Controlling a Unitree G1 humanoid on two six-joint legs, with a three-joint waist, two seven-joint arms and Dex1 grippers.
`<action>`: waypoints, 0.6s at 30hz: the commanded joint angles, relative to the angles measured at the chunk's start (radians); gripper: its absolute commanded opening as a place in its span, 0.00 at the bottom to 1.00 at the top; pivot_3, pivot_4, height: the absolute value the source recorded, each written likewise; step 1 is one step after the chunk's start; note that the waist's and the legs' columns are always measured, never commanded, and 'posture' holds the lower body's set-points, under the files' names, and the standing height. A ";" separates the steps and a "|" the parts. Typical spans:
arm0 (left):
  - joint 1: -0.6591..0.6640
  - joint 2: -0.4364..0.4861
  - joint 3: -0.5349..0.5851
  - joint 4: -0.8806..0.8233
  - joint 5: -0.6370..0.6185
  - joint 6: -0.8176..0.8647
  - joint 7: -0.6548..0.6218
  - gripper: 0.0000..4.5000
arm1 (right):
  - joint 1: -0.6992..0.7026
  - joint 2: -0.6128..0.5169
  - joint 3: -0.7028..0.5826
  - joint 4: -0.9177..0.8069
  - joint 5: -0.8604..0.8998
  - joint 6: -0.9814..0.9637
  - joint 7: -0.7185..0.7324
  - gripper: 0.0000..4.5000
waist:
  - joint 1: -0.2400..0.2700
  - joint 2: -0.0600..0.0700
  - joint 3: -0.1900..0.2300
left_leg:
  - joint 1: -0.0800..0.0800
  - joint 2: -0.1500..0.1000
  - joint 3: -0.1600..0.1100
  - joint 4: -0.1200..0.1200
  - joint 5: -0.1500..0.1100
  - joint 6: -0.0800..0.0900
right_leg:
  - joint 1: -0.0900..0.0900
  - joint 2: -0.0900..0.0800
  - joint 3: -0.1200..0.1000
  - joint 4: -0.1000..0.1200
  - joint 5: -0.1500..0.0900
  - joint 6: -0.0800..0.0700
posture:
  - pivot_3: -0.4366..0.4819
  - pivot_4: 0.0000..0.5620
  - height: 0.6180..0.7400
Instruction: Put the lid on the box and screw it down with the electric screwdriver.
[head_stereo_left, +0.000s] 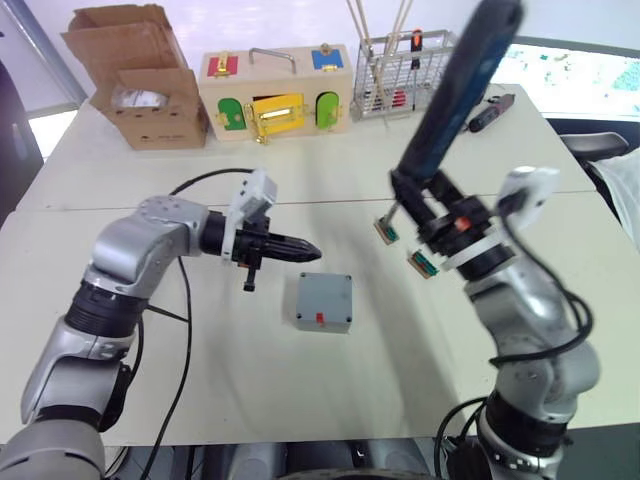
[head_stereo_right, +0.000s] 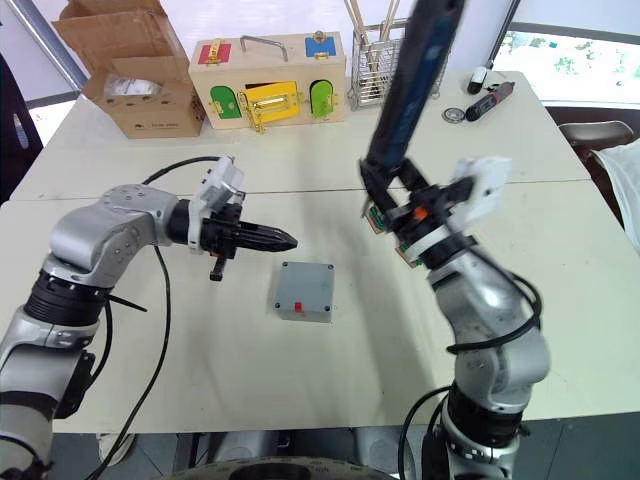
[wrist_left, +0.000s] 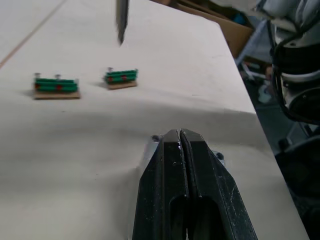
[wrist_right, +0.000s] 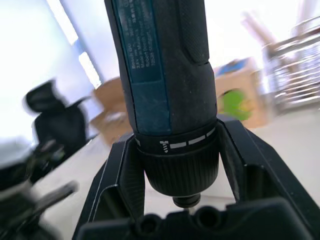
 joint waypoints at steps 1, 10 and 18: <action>0.021 -0.005 -0.045 -0.048 0.060 -0.066 -0.014 0.00 | 0.080 -0.060 0.059 -0.043 0.001 -0.148 0.100 0.39 | 0.001 0.000 0.000 | 0.000 0.000 0.000 0.001 0.000 0.000 | 0.001 0.000 0.000 0.000 0.000 0.000 | 0.48 0.27 1.00; 0.091 -0.025 -0.086 -0.052 0.168 -0.143 0.030 0.00 | 0.152 -0.064 0.141 -0.018 0.017 -0.213 0.093 0.39 | 0.000 0.000 0.000 | 0.001 0.000 -0.001 0.003 0.000 0.000 | 0.001 0.001 0.000 0.005 0.000 0.000 | 0.48 0.27 1.00; 0.114 -0.041 -0.132 -0.033 0.268 -0.200 0.051 0.00 | 0.156 -0.054 0.196 0.066 -0.005 -0.283 0.090 0.39 | 0.005 0.000 0.000 | 0.002 0.000 -0.001 0.004 0.000 0.000 | 0.001 0.000 0.000 0.005 0.000 0.000 | 0.48 0.27 1.00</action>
